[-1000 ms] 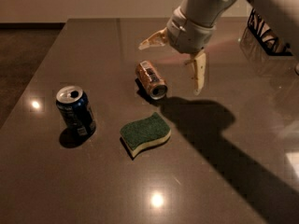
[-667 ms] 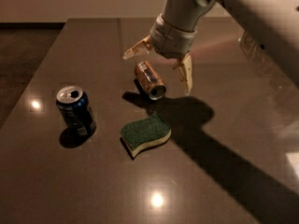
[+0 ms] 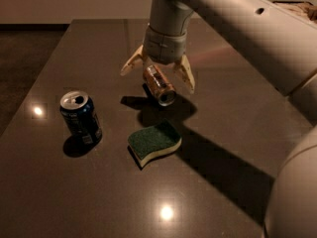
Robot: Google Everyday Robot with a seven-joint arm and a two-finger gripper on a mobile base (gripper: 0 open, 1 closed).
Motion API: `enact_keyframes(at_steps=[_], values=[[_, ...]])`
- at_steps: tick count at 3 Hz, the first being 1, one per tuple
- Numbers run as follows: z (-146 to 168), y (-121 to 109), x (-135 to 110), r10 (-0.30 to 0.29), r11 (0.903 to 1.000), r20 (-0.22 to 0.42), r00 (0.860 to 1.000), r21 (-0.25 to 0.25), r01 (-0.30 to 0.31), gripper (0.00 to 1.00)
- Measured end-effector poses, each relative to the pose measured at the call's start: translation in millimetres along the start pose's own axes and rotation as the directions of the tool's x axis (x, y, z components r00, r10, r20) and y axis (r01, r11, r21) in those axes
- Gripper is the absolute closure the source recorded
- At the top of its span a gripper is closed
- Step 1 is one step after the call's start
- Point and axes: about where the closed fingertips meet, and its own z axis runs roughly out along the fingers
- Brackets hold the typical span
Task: Place orange can upright
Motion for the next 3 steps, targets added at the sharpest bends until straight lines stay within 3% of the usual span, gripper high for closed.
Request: enact_keyframes(at_steps=[1, 2, 3], values=[[8.1, 6.6, 13.9, -0.049, 0.9976, -0.031, 0.998, -0.051, 0.048, 0.0], [14.2, 17.0, 22.2, -0.079, 0.9927, -0.049, 0.996, -0.095, 0.074, 0.08], [19.9, 29.9, 25.7, -0.092, 0.986, -0.051, 0.994, -0.144, 0.084, 0.39]])
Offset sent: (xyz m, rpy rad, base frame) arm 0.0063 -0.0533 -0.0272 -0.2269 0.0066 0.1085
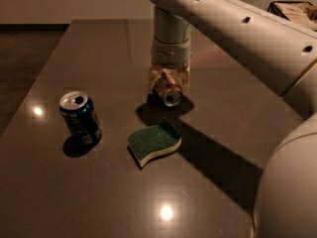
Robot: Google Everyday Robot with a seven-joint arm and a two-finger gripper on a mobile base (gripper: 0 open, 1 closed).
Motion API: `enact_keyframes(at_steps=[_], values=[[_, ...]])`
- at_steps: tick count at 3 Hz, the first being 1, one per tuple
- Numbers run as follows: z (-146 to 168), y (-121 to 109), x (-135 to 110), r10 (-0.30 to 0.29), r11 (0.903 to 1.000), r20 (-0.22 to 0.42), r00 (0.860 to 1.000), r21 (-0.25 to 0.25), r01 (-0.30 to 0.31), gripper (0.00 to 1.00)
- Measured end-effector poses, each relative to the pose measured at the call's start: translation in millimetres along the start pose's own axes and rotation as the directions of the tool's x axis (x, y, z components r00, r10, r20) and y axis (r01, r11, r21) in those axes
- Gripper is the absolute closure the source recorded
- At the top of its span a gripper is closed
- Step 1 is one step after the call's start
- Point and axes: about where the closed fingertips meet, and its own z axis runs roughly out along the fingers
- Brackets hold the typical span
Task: Place orange can upright
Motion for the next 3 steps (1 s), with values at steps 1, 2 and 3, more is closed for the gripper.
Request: enact_keyframes(at_steps=[1, 2, 3], values=[[0.2, 5.1, 1.3, 0.021, 0.9998, 0.008, 1.0, -0.008, -0.021, 0.62], [-17.9, 11.9, 5.6, 0.164, 0.9836, 0.047, 0.985, 0.068, -0.167, 0.85], [-46.0, 14.9, 11.1, 0.372, 0.899, 0.154, 0.915, 0.186, -0.396, 1.0]])
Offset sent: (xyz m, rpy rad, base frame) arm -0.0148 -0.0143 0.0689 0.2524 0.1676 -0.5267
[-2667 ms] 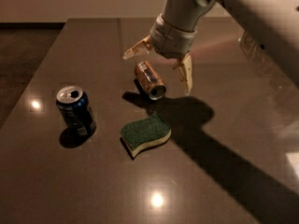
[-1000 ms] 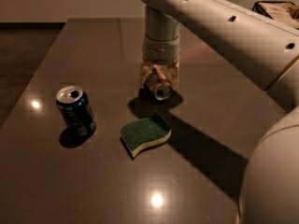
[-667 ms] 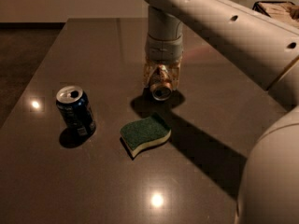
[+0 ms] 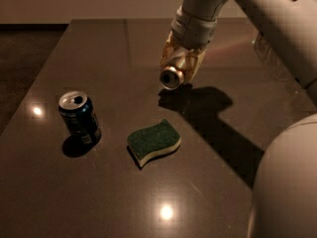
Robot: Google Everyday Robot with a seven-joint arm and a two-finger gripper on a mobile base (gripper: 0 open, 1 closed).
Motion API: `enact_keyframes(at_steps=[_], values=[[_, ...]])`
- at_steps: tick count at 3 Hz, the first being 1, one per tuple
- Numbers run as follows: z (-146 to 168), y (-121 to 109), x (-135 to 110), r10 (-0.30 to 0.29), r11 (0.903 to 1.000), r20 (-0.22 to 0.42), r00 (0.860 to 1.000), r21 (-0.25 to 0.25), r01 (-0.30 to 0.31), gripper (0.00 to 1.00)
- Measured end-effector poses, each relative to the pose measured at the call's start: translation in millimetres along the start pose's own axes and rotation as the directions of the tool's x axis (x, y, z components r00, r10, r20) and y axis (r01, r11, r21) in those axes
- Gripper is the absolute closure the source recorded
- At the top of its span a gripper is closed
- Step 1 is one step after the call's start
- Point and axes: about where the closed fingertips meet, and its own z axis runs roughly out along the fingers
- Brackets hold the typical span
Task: Place orange can upright
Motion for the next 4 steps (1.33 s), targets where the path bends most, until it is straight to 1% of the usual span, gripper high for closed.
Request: enact_keyframes(at_steps=[1, 2, 3, 4], values=[[-19.6, -5.8, 0.6, 0.222, 0.9663, 0.126, 0.967, 0.105, -0.235, 1.0], [-25.8, -7.0, -6.5, 0.39, 0.8836, 0.282, 0.876, 0.153, -0.443, 1.0], [-27.1, -8.6, -24.7, 0.528, 0.7556, 0.46, 0.714, 0.129, -0.642, 1.0], [-24.1, -11.5, -38.8, 0.623, 0.6014, 0.594, 0.51, 0.053, -0.797, 1.0]])
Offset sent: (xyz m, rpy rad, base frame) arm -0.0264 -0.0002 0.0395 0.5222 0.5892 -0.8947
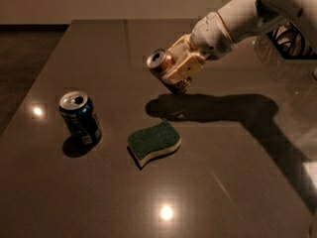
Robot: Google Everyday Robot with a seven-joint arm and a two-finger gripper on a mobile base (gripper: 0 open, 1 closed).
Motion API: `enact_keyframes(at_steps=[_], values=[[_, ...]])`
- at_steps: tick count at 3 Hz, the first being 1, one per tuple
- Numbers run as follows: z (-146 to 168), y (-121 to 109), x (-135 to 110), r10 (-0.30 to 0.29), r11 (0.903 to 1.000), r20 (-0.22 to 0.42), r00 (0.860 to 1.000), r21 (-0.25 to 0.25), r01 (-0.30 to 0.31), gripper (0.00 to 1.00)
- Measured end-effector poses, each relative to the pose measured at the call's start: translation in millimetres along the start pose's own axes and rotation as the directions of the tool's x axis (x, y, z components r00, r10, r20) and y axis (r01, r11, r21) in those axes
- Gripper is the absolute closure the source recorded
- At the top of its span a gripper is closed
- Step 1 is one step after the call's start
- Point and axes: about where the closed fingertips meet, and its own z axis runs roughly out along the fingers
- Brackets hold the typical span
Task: Place orange can upright
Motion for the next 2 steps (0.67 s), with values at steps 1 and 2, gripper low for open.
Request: enact_keyframes(at_steps=[1, 2], values=[[8.9, -1.2, -0.3, 0.139, 0.9878, 0.129, 0.982, 0.051, -0.147, 1.0], [14.2, -7.6, 0.9, 0.197, 0.9683, 0.251, 0.948, 0.102, -0.228, 1.0]])
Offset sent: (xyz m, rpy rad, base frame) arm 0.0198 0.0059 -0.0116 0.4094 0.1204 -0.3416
